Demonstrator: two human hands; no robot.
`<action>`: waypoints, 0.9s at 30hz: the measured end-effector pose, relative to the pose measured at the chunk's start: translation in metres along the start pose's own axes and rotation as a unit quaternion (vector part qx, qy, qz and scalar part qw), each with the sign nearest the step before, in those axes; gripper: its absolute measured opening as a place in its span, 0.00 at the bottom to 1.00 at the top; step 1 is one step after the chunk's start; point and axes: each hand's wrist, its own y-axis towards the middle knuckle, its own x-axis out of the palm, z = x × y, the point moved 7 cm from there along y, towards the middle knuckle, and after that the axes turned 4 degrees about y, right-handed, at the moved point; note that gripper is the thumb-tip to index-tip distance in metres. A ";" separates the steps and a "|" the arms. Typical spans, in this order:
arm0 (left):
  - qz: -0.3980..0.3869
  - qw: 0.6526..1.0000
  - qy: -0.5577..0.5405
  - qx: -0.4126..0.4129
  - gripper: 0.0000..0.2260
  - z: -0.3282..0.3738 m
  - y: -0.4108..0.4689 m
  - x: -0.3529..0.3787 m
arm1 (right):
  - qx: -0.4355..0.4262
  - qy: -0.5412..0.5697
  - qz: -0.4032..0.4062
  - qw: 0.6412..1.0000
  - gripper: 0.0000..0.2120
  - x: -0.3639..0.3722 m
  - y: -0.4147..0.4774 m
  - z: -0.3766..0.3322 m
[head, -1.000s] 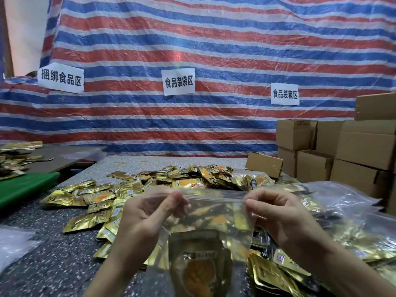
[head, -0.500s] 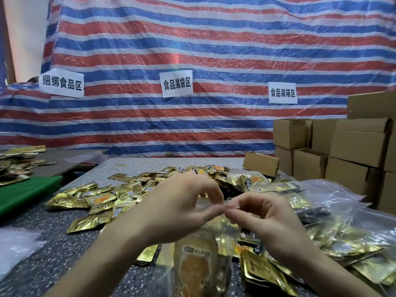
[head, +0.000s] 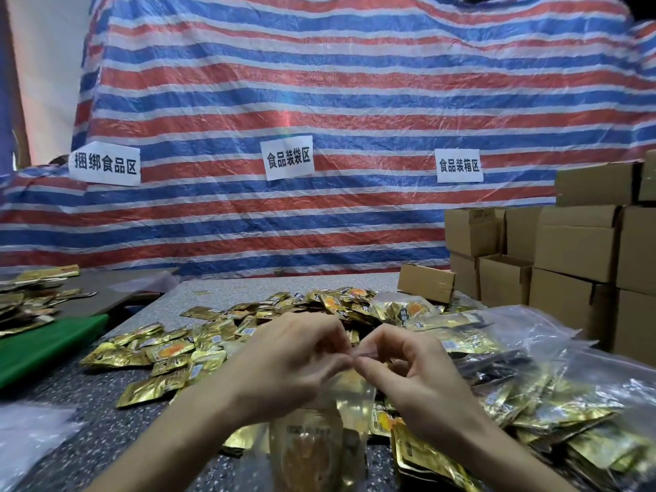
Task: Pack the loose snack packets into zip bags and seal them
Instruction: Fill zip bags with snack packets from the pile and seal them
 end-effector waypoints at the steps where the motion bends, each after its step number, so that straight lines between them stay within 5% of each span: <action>1: -0.014 1.000 -0.023 -0.009 0.06 -0.003 -0.001 -0.001 | -0.012 -0.010 0.004 1.000 0.05 0.001 0.000 -0.002; 11: 0.086 0.996 -0.007 -0.009 0.07 -0.011 -0.011 -0.006 | 0.001 0.054 -0.013 0.998 0.04 0.011 0.005 -0.001; 17: 0.017 0.998 -0.034 -0.054 0.05 -0.023 -0.015 -0.005 | 0.008 0.014 -0.003 1.000 0.06 0.011 0.006 0.002; 27: 0.106 0.993 -0.016 -0.040 0.02 -0.019 -0.021 -0.013 | -0.013 -0.012 -0.026 1.000 0.02 0.016 0.011 -0.009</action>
